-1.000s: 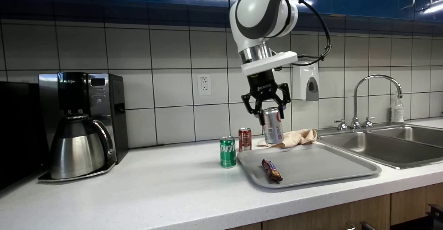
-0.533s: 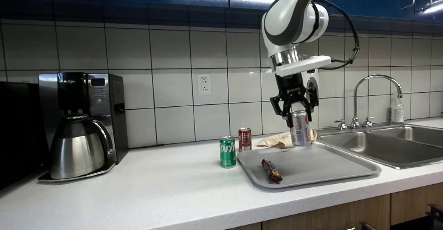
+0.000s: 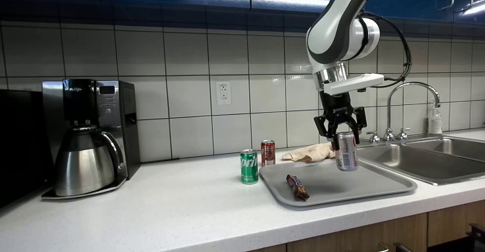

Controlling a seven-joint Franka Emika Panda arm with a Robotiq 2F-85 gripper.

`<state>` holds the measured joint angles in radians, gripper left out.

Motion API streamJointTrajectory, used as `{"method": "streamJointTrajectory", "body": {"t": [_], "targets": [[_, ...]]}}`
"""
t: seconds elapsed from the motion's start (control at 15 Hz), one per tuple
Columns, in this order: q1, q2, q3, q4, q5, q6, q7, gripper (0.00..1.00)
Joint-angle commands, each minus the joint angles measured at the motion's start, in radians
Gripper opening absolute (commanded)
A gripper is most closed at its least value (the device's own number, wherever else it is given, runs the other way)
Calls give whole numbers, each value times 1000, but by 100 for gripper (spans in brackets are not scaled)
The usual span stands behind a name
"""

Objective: Put the cans on the tray

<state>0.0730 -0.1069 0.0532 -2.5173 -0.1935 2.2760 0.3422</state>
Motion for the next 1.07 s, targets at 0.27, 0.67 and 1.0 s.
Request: {"method": "streamJointTrajectory", "body": {"t": [0.27,0.67,1.0], "targets": [[-22,65,-4,-17,-2,147,-65,40],[-18,129,-13,-14,-1,223,-80,40],[-15,151,-19,-15,11,254,-100,40]]}}
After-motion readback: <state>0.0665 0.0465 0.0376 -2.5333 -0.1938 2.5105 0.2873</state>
